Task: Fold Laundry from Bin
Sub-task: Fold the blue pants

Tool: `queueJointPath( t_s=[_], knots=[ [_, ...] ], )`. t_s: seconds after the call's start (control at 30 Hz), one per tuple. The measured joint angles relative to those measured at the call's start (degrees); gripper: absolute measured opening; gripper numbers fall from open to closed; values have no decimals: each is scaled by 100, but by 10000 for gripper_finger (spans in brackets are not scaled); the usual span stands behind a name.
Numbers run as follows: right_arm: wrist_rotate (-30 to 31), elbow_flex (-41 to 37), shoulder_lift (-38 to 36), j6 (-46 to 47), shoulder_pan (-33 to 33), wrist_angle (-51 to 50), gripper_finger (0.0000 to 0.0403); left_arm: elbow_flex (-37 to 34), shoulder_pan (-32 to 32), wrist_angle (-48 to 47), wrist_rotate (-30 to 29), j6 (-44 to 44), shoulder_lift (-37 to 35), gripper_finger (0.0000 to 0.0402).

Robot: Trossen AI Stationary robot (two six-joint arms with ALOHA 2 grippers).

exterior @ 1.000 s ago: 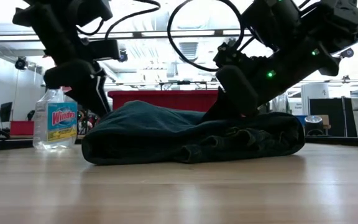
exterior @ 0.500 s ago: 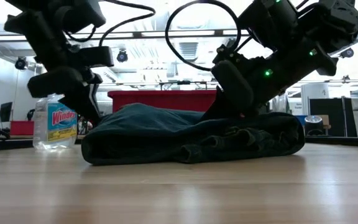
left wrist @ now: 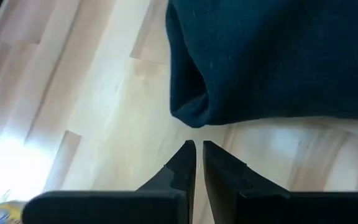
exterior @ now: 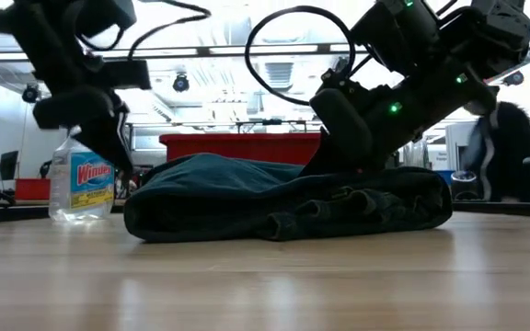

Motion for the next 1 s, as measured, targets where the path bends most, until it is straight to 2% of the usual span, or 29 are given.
queueJointPath(
  t_s=[0.07,0.17,0.3,0.43,0.53,0.67,0.83,1.0],
  knots=[
    [3,-2,-105,-90,21,4,12,129,-25,-141,2,-47,-104,19],
    [44,-20,-310,-321,26,36,12,226,-108,353,0,193,-175,22],
    [85,-3,-513,-563,26,199,12,134,-171,2179,13,940,12,20],
    [106,64,-594,-703,26,259,12,74,-166,3640,-4,1470,602,9],
    [598,142,-601,-736,35,306,12,75,-156,4446,-178,1475,1171,2],
    [1410,177,-392,-812,-29,657,12,97,-154,4611,-776,1108,1919,1],
    [1121,208,276,-913,-397,1321,12,122,-154,4688,-880,559,2587,0],
    [1078,195,757,-562,-737,1287,12,156,-195,4298,-942,105,2773,0]
  ],
)
